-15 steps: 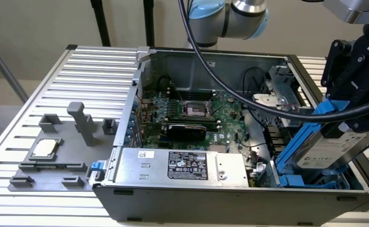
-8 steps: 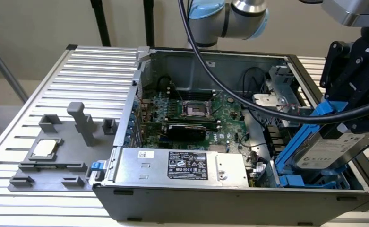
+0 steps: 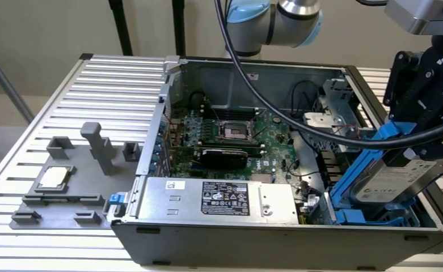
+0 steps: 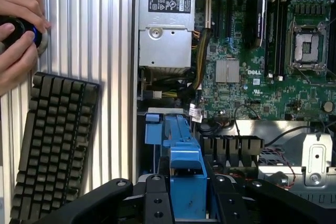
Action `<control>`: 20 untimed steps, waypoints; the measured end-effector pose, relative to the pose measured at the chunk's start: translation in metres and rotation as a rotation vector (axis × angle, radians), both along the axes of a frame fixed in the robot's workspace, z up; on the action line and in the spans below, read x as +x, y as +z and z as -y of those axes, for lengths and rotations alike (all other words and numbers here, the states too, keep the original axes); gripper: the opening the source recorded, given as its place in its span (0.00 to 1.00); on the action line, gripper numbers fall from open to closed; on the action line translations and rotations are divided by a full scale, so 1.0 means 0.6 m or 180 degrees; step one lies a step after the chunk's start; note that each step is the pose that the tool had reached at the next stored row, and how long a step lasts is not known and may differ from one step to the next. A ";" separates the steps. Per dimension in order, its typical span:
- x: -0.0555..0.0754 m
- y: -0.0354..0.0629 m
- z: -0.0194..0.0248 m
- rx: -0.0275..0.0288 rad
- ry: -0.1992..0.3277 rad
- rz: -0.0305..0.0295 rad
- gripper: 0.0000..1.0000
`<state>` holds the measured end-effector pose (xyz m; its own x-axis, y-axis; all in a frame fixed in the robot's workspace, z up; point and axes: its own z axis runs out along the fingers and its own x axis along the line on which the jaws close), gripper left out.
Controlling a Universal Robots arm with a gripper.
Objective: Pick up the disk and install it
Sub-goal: 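Insert the disk into the insertion slot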
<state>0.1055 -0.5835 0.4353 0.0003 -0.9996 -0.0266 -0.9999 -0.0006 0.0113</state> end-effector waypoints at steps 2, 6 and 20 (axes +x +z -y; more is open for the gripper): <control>0.000 -0.001 -0.0008 0.0000 0.0000 0.0000 0.33; 0.000 -0.003 -0.0028 0.0001 0.0000 0.0000 0.33; -0.001 -0.017 -0.0045 0.0000 0.0000 0.0000 0.33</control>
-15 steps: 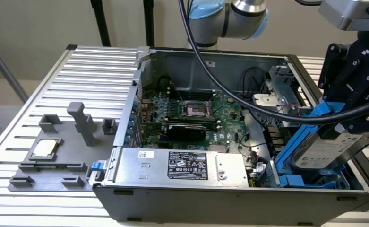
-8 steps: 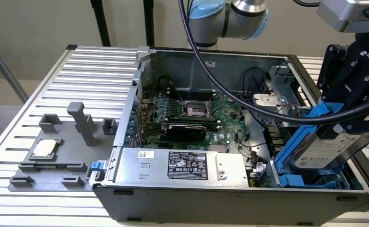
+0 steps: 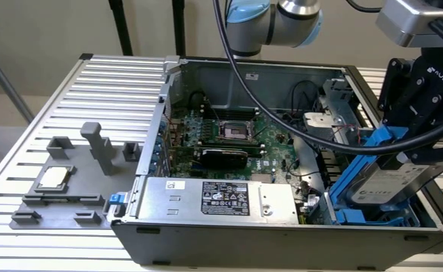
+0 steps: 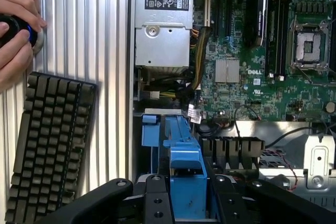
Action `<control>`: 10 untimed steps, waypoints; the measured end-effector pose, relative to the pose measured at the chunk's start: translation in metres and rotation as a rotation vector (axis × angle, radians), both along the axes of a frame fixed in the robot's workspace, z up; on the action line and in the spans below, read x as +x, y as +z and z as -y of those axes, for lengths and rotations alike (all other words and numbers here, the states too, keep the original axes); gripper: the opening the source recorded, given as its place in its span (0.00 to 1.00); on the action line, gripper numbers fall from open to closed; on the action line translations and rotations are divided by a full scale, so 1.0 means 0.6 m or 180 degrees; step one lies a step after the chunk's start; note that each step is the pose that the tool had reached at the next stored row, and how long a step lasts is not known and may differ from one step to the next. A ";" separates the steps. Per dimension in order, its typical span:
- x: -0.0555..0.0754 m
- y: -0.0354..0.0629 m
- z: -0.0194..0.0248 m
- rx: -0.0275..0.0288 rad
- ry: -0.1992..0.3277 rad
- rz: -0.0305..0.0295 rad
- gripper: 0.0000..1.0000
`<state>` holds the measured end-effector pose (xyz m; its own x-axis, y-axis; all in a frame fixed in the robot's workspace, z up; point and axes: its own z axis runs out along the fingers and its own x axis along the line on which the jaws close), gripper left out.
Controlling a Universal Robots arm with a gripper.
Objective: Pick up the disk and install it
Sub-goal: 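Insert the disk into the insertion slot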
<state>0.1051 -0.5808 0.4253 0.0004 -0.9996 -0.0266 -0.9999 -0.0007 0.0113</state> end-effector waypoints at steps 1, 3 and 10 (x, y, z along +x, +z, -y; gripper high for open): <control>0.000 -0.002 0.0000 0.0000 0.0000 0.0000 0.33; -0.001 -0.005 0.0000 0.0000 0.0000 0.0000 0.33; -0.002 -0.014 0.0000 0.0000 0.0000 -0.0001 0.47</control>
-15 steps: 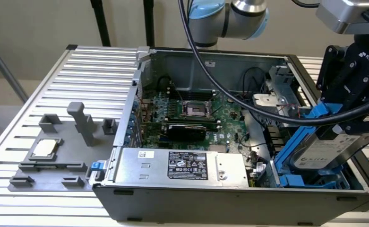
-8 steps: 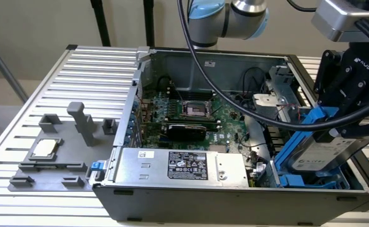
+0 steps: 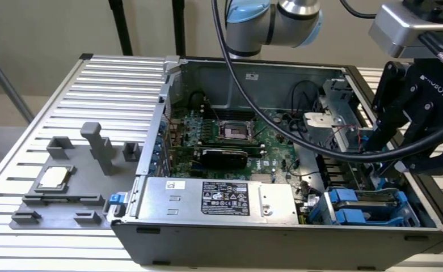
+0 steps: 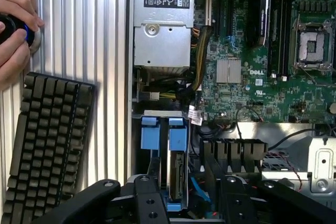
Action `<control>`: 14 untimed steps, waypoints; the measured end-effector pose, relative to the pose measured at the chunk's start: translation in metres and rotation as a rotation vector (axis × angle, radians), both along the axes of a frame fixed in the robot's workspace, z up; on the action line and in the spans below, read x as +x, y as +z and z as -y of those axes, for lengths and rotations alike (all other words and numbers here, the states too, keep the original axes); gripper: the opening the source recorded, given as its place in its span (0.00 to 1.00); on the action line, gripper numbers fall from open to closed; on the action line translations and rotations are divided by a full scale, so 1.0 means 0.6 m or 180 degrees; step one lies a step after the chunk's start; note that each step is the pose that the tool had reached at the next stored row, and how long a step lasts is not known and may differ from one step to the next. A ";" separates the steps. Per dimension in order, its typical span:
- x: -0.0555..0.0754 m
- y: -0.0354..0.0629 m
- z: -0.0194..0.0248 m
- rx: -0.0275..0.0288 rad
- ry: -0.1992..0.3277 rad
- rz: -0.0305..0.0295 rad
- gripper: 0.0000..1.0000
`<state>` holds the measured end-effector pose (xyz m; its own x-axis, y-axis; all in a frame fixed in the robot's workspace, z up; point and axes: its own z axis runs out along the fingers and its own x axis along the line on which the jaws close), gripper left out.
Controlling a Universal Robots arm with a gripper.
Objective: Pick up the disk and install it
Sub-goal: 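Insert the disk into the insertion slot, then insert the first disk wire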
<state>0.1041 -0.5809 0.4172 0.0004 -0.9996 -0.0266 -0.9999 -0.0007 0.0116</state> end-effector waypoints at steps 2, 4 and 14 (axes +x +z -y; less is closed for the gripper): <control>0.000 -0.001 0.0000 0.0000 0.0000 0.0000 0.47; 0.000 -0.001 0.0000 0.0000 0.0000 0.0000 0.47; 0.000 -0.001 0.0000 0.0000 0.0000 0.0000 0.47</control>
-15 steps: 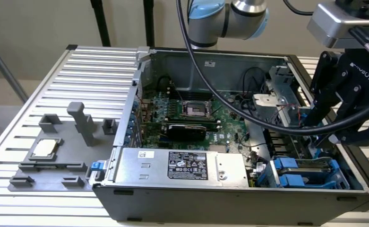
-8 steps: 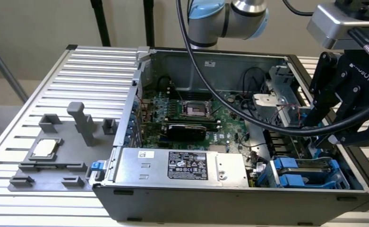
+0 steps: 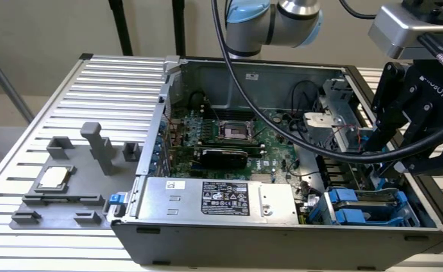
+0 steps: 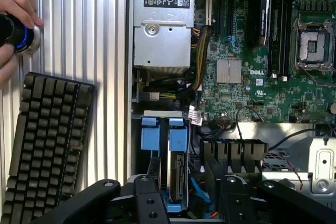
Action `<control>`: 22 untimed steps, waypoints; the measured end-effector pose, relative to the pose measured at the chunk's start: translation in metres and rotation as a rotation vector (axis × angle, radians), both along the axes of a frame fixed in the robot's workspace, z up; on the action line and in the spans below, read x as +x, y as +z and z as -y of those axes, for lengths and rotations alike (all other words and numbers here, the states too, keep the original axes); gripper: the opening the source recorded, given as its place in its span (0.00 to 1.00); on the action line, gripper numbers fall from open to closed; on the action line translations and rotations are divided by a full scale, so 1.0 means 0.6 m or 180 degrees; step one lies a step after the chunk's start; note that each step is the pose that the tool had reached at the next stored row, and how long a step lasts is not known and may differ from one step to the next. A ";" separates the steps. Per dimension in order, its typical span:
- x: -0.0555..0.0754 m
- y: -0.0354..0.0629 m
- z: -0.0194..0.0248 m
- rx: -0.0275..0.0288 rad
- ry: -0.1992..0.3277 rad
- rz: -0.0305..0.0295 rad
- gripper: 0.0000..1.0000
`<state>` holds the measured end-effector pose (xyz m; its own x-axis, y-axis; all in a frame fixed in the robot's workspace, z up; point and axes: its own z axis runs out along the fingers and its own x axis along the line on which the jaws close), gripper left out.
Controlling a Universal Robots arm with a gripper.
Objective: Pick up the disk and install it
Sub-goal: 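Insert the first disk wire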
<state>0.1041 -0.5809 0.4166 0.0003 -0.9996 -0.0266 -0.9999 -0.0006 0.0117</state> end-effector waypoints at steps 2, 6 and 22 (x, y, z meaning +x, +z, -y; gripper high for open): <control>0.000 0.000 0.0000 0.0000 0.0000 0.0000 0.47; 0.020 0.000 0.0000 0.0000 0.0000 -0.0009 0.47; 0.098 -0.039 -0.0067 -0.0023 0.0003 -0.0033 0.47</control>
